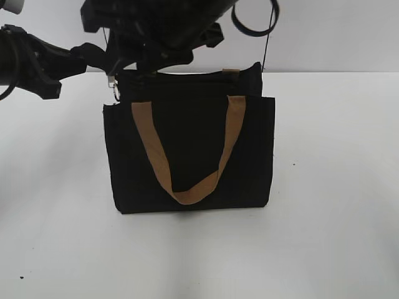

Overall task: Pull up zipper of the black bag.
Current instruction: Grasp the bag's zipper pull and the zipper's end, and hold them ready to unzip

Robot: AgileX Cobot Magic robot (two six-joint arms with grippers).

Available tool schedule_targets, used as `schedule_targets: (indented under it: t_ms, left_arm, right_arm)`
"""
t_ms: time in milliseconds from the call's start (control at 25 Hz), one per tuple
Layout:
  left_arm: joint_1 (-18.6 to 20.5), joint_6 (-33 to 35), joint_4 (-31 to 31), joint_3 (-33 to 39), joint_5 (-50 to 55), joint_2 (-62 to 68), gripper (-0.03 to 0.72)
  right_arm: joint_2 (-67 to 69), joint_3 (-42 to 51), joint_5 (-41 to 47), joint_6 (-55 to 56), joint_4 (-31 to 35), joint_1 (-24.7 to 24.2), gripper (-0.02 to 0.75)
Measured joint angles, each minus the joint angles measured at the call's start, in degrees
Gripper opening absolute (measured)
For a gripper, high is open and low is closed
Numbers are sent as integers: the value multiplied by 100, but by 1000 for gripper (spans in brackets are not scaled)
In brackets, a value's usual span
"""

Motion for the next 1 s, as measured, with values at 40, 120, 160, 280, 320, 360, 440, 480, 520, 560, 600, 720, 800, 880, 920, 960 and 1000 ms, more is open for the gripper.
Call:
schedule_targets:
  t_ms: [40, 120, 160, 280, 320, 360, 440, 480, 520, 560, 600, 720, 800, 880, 920, 960, 1000]
  left_arm:
    - [0, -2, 0, 0, 0, -5, 36]
    - [0, -7, 0, 0, -14, -12, 36]
    - [0, -9, 0, 0, -27, -12, 36]
    - [0, -14, 0, 0, -58, -12, 36]
    - [0, -14, 0, 0, -64, -12, 36]
    - [0, -14, 0, 0, -69, -12, 36]
    - [0, -14, -6, 0, -93, -12, 36]
    - [0, -14, -6, 0, -105, -12, 36]
    - [0, -14, -13, 0, -128, -12, 36]
    - [0, -14, -20, 0, -146, -12, 36]
    - [0, -14, -26, 0, -192, -12, 36]
    - [0, -14, -26, 0, -278, -12, 36]
    - [0, -14, -26, 0, -287, -12, 36]
    - [0, -14, -27, 0, -292, -12, 36]
    - [0, -14, -27, 0, -292, -12, 36]
    - [0, -14, -27, 0, -292, -12, 35]
    - [0, -14, -32, 0, -298, -12, 35]
  right_arm:
    - [147, -89, 0, -32, -5, 20, 332]
    - [384, -261, 17, -92, -7, 45, 299]
    - [490, -321, 28, -118, -7, 45, 279]
    - [708, -440, 23, -157, -9, 45, 245]
    - [756, -453, 9, -157, -9, 45, 241]
    - [802, -470, 4, -157, -9, 45, 239]
    - [868, -497, -22, -134, -2, 45, 237]
    - [902, -502, -48, -90, 4, 45, 237]
    - [932, -502, -63, -60, 9, 45, 237]
    - [961, -502, -80, -16, 22, 45, 237]
    - [997, -502, -118, 31, 40, 45, 237]
    - [1068, -502, -218, 151, 106, 45, 237]
    - [1113, -502, -359, 223, 122, 45, 237]
    - [1172, -502, -490, 359, 110, 45, 235]
    - [1200, -502, -518, 460, 60, 45, 235]
    - [1215, -502, -539, 628, -40, 45, 235]
    - [1229, -502, -552, 821, -170, 45, 235]
